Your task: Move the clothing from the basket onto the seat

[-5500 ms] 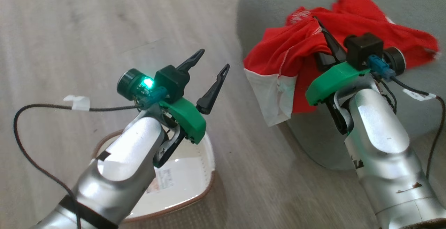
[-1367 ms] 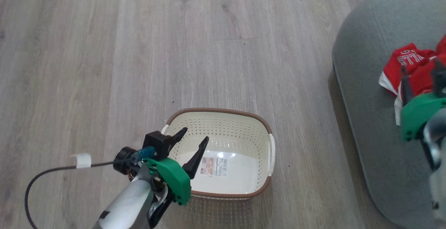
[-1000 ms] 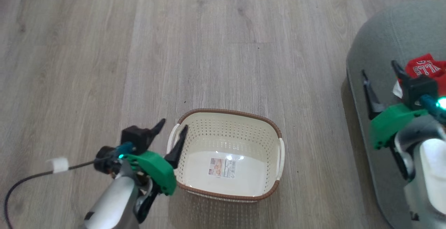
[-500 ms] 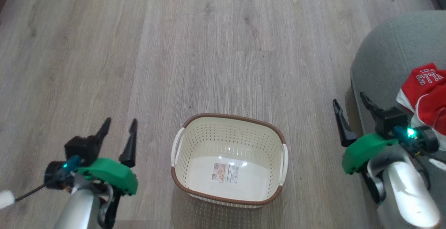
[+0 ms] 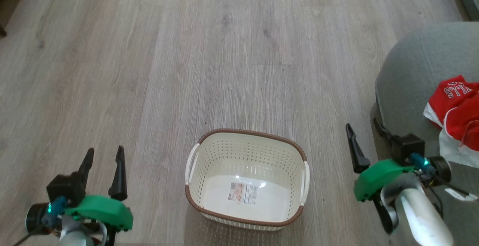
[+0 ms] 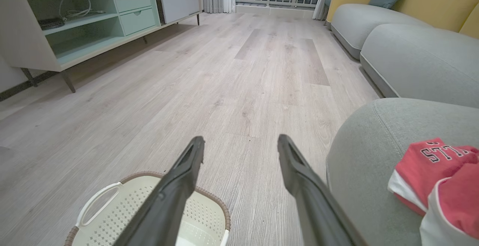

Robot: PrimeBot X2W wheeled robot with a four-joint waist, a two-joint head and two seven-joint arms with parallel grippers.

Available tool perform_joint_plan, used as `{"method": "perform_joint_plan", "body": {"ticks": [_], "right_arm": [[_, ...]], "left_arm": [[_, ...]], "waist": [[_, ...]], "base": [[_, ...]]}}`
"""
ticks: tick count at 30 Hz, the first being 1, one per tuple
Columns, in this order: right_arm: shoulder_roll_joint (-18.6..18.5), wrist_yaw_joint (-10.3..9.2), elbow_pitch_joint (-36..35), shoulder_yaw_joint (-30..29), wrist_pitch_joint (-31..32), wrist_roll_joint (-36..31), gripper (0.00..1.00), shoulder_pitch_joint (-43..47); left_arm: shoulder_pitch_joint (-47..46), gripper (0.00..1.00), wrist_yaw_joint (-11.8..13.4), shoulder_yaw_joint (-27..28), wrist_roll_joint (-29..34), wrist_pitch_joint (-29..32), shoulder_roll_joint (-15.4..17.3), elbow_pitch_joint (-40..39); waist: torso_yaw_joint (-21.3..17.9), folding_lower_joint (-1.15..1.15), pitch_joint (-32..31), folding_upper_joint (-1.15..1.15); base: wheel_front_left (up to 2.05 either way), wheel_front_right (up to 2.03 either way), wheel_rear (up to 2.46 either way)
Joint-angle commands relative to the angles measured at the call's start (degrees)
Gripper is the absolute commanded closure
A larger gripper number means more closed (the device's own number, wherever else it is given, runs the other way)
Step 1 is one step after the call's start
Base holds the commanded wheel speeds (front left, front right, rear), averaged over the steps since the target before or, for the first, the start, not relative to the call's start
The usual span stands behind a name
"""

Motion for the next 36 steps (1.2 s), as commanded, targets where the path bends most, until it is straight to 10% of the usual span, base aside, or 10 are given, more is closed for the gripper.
{"method": "perform_joint_plan", "body": {"ticks": [1, 36], "right_arm": [[0.6, -0.02, -1.0, 1.1, -0.9, 0.6, 0.0, -0.1], [1.4, -0.02, -3.4, 0.0, -1.1, 1.9, 0.0, 2.0]], "left_arm": [[-0.9, 0.0, -0.3, 2.7, 1.1, -0.7, -0.1, -2.9], [2.4, 0.0, -2.1, 5.5, 1.9, -0.7, -2.4, -2.3]], "waist": [[0.0, 0.0, -0.4, 0.0], [-1.5, 0.0, -2.5, 0.0]], "base": [[0.0, 0.0, 0.0], [0.0, 0.0, 0.0]]}}
